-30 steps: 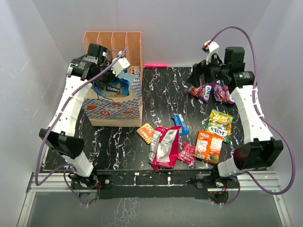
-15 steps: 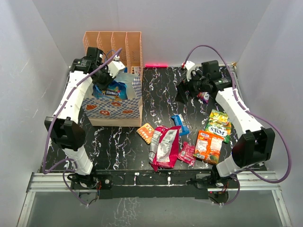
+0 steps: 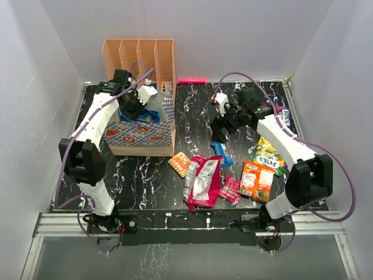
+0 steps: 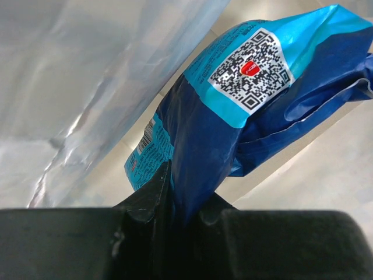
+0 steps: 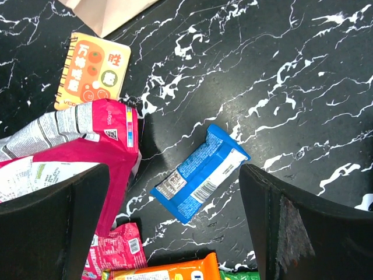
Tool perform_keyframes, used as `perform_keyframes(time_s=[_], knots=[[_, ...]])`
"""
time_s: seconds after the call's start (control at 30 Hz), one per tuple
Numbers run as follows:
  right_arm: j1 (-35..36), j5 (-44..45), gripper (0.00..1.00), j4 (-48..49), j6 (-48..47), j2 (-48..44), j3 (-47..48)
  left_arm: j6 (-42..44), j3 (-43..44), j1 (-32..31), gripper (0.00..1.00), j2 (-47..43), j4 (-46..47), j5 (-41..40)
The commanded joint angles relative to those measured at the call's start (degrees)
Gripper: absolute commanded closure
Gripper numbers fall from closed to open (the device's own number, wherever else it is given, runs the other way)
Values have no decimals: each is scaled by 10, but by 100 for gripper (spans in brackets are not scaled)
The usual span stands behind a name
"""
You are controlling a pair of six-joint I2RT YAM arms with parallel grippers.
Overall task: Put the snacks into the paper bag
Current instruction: Place the snack in the paper bag, then adjust the paper bag at the center of the board.
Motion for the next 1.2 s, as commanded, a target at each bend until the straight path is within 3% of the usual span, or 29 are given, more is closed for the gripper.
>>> perform_keyframes(time_s=[0.0, 0.4, 0.83, 0.93, 1.07, 1.17], knots=[[4, -8, 1, 7, -26, -19, -19, -3, -19, -1, 96, -26, 63, 14], [47, 19, 1, -47, -13, -36, -61, 12, -65, -2, 77, -48, 99, -16], [51, 14, 4, -61, 15, -34, -107, -4, -28, -6, 70, -122, 82, -20], [51, -11, 5, -58, 20, -35, -117, -22, -32, -6, 54, -153, 94, -10], [51, -34, 13, -53, 26, -25, -118, -50, -1, -6, 46, -167, 92, -3], [51, -50, 24, -54, 27, -16, -114, -60, 20, -6, 41, -173, 95, -9]])
